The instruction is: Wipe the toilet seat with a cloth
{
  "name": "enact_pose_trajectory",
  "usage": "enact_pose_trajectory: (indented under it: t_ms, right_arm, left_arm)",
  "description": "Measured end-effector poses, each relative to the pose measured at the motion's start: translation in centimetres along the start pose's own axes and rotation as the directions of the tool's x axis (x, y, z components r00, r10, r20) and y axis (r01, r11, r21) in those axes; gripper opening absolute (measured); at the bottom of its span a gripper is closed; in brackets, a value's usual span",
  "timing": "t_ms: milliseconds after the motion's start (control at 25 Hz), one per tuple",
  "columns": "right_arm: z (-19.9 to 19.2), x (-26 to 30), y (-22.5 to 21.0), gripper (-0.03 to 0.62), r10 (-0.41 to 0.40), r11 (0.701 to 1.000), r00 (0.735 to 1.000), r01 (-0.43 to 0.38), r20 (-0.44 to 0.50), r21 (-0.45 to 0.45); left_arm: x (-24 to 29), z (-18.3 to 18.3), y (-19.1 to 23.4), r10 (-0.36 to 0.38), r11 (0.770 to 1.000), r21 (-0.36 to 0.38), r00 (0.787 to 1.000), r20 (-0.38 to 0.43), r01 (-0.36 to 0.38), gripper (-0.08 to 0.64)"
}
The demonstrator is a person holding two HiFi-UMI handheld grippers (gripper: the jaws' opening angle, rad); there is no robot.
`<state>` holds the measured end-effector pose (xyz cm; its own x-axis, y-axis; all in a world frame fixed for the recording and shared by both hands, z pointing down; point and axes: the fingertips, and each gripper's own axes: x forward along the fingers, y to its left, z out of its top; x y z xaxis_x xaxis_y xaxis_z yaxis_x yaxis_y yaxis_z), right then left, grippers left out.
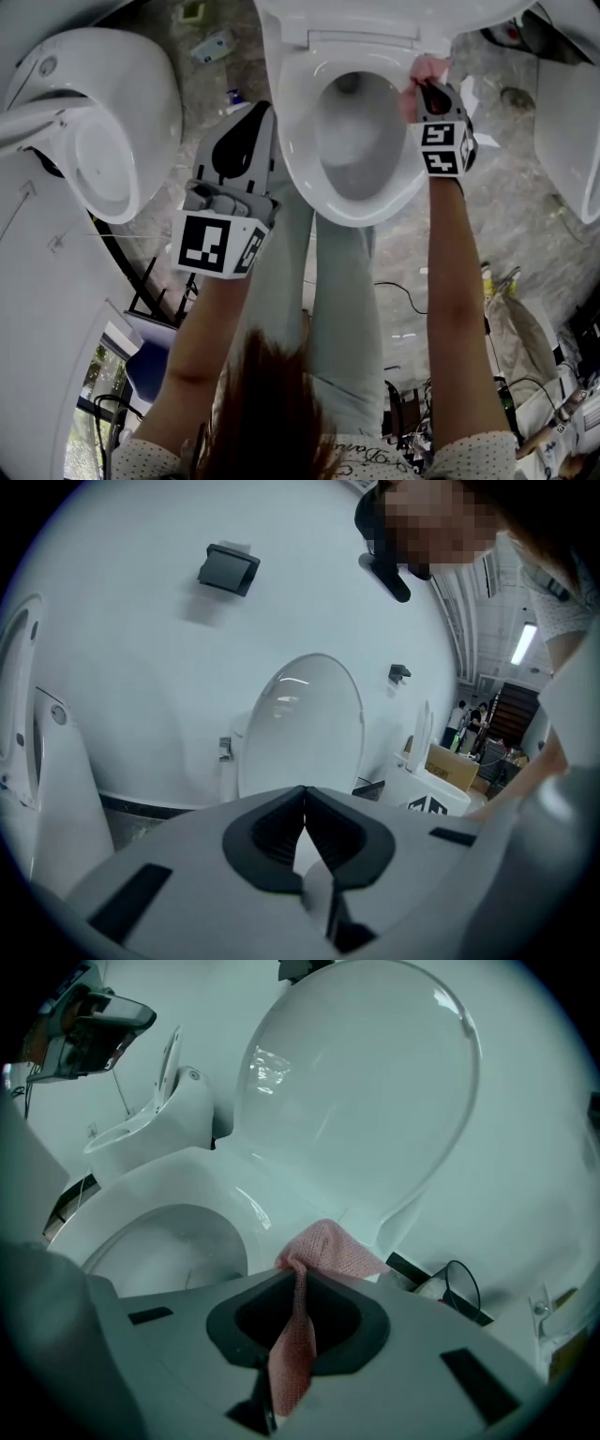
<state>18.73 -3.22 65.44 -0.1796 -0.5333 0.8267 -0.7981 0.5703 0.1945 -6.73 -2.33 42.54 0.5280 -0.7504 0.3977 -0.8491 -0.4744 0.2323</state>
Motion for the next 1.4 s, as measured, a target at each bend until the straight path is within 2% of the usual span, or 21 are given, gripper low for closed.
enact_pose_trajectory:
  t_ms: [440, 1080, 1400]
  right_arm:
    - [-1.8, -1.5, 0.0, 0.051, -0.046, 0.991, 0.999, 0.044, 0.014, 0.123]
    - [-5.0, -3.5, 3.0, 0.051, -0.019, 0.993, 0.999, 0.022, -0.026, 0.114]
    - [-6.9, -4.9, 4.5, 0.051, -0.009, 0.988, 1.0, 0.012, -0.019, 0.154]
  left_arm:
    - [-0.1, -0.4, -2.0, -0.007, 1.0, -0.001, 1.0, -0.004, 0.007, 0.005]
    - [0.4, -0.6, -4.5, -0.025, 0.999, -0.028, 1.0, 0.003, 0.025, 0.005]
    - [0.0, -1.4, -5.5, -0.043, 0.999, -0.008, 0.999, -0.015, 0.043, 0.005]
